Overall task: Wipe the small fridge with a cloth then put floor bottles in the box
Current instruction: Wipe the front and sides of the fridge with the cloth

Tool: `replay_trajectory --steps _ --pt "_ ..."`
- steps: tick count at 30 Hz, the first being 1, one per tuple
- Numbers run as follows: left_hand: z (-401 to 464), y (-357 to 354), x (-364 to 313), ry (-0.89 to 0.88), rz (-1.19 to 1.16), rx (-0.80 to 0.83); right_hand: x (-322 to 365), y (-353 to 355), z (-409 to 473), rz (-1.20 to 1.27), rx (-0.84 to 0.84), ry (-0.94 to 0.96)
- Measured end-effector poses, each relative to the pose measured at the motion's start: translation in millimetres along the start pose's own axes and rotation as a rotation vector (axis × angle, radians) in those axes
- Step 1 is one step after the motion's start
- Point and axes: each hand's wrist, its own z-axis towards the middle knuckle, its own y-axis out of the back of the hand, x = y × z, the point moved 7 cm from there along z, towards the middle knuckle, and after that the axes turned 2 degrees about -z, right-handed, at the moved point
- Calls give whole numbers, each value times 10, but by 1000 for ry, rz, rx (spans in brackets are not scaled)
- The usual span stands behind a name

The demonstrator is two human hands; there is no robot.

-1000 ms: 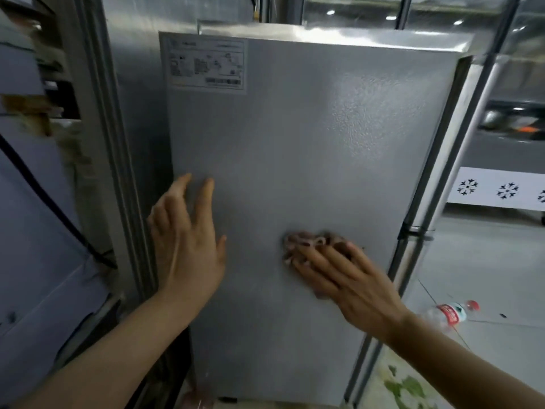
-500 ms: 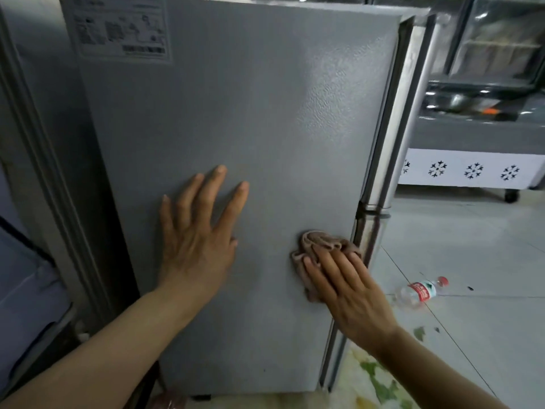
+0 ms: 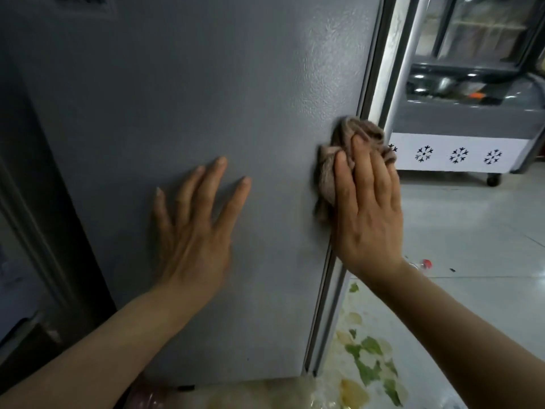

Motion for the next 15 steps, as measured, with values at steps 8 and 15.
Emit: replay_trajectory --steps 8,15 --pt "-57 -58 32 -17 -7 6 412 -390 -1450 -12 288 127" --pt "-625 -90 265 -42 87 17 494 -157 -1338 44 297 120"
